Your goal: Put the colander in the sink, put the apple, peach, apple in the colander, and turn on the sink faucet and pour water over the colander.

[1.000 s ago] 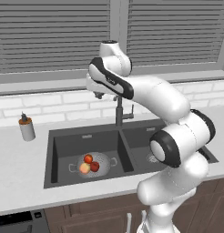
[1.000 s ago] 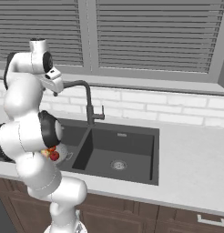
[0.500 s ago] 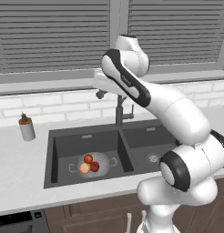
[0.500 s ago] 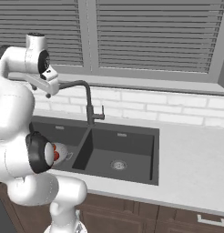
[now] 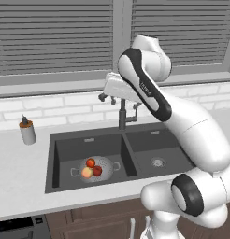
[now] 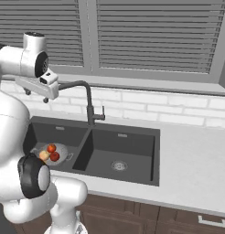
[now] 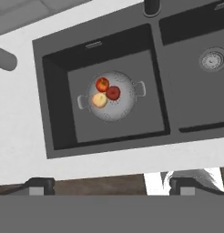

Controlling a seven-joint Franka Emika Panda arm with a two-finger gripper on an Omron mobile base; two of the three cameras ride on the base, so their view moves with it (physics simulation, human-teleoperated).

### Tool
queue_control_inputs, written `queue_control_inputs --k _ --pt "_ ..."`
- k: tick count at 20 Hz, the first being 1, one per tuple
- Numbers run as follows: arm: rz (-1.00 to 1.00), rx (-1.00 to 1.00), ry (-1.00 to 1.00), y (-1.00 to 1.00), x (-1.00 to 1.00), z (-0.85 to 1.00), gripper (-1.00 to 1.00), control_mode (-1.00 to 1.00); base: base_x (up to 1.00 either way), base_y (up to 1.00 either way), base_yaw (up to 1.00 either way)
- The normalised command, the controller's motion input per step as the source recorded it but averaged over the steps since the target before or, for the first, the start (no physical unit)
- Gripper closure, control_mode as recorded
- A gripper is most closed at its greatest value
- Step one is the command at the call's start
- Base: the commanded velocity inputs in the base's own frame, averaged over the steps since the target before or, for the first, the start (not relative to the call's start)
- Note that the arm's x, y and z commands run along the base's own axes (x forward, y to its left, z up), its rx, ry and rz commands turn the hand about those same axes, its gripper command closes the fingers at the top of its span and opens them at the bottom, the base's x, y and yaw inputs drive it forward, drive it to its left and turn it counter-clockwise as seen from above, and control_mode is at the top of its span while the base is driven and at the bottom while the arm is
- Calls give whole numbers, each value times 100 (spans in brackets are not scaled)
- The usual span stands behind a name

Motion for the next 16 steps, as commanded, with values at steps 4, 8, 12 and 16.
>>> queue_control_inputs --k 4,8,12,16 --pt "11 -6 0 -54 -24 7 -100 -100 0 0 0" --pt "27 -2 -8 -57 -34 -2 -100 -100 0 0 0" --pt "40 0 -16 -63 -28 -11 -100 -100 0 0 0" --pt "51 0 -20 -60 -3 -13 -100 -100 0 0 0"
